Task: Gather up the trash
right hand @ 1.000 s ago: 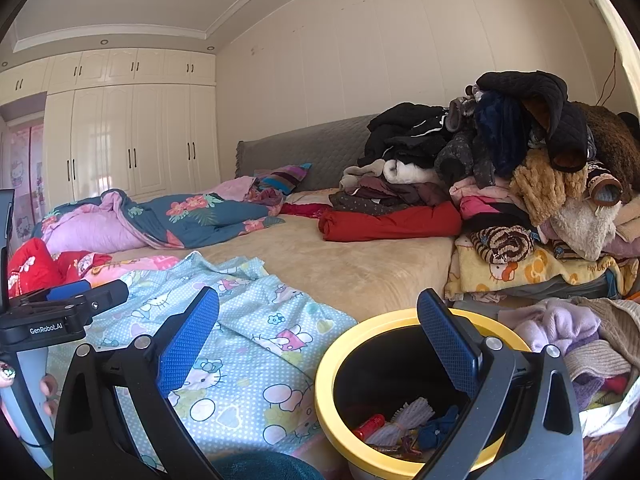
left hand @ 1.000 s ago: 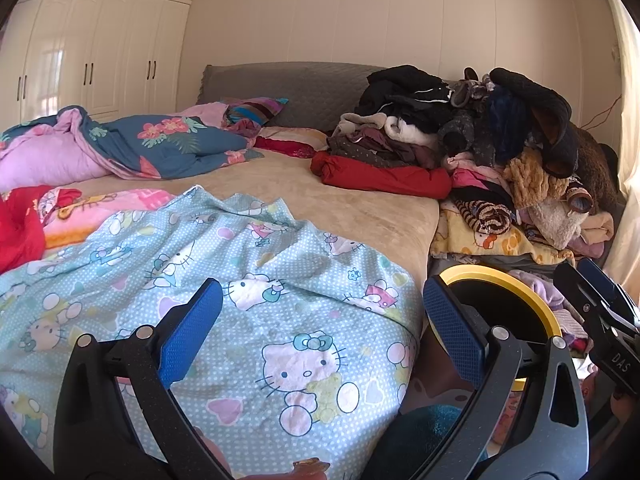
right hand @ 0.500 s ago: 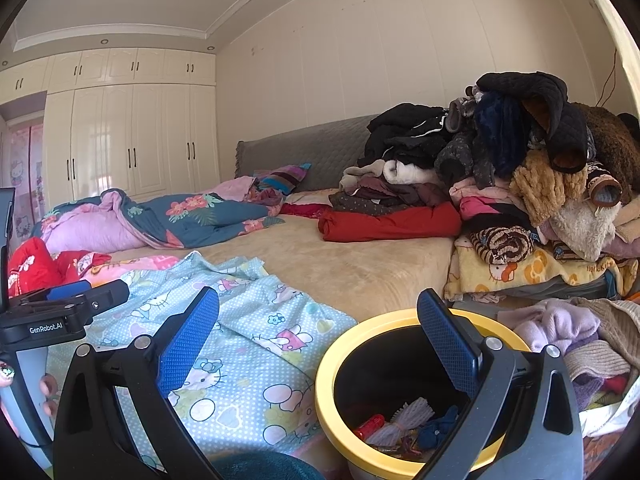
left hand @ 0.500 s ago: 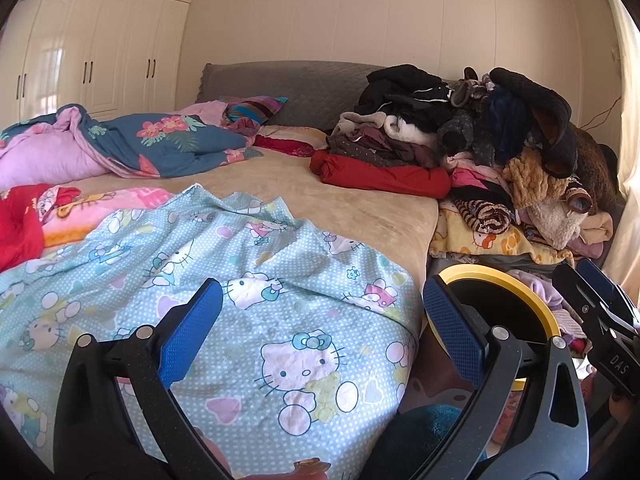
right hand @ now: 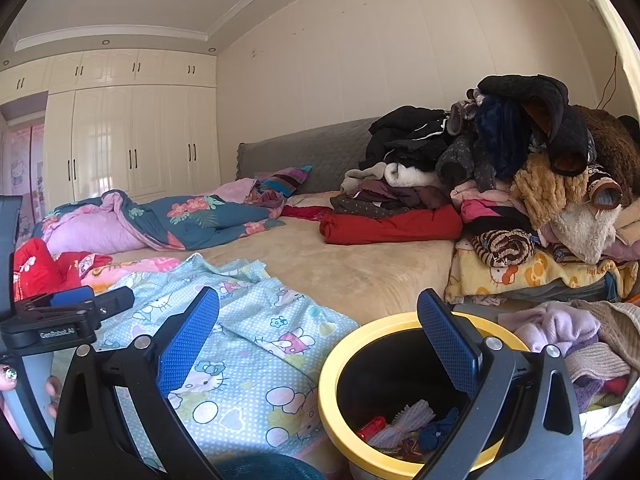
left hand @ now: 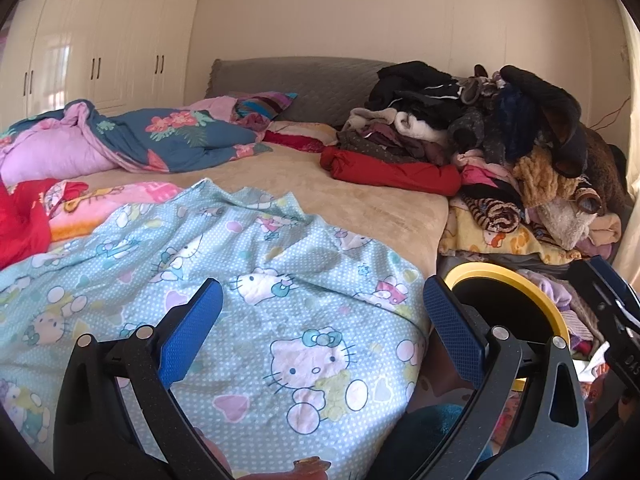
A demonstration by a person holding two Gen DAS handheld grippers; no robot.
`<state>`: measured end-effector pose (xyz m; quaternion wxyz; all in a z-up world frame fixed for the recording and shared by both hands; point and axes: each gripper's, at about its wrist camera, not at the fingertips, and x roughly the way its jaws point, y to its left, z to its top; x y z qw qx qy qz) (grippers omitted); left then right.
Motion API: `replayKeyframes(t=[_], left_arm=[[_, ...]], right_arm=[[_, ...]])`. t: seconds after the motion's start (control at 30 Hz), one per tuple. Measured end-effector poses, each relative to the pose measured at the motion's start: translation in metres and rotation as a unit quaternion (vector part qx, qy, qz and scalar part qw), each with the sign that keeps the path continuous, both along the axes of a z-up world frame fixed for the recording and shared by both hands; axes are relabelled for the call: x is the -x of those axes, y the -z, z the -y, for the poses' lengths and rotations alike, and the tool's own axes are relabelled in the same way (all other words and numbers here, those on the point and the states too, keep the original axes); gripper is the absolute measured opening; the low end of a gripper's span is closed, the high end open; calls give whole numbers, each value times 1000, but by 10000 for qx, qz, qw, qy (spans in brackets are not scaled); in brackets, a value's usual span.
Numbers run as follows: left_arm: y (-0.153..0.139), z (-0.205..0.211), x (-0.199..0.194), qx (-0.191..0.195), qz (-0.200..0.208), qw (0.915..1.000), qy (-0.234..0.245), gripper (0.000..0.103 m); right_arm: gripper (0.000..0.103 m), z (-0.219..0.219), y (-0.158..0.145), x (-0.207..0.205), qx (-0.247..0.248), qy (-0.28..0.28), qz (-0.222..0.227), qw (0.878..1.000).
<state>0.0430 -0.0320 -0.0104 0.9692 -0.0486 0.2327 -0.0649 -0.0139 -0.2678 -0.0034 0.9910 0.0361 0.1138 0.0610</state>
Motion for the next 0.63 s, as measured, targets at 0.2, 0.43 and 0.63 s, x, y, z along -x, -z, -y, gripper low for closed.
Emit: replayKeyframes(t=[0.2, 0.43, 0.63], left_arm=[[-2, -35, -5, 126, -129, 9993, -323, 92], [22, -199, -2, 234, -905, 9704, -2229, 92], [86, -344, 54, -144, -1645, 8990, -4056, 92]], right_arm=[[97, -26, -9, -6, 185, -272, 43, 9994], [97, -158, -13, -36, 594, -2259, -628, 9703], [97, -356, 53, -46, 1040, -4684, -2486, 8414]])
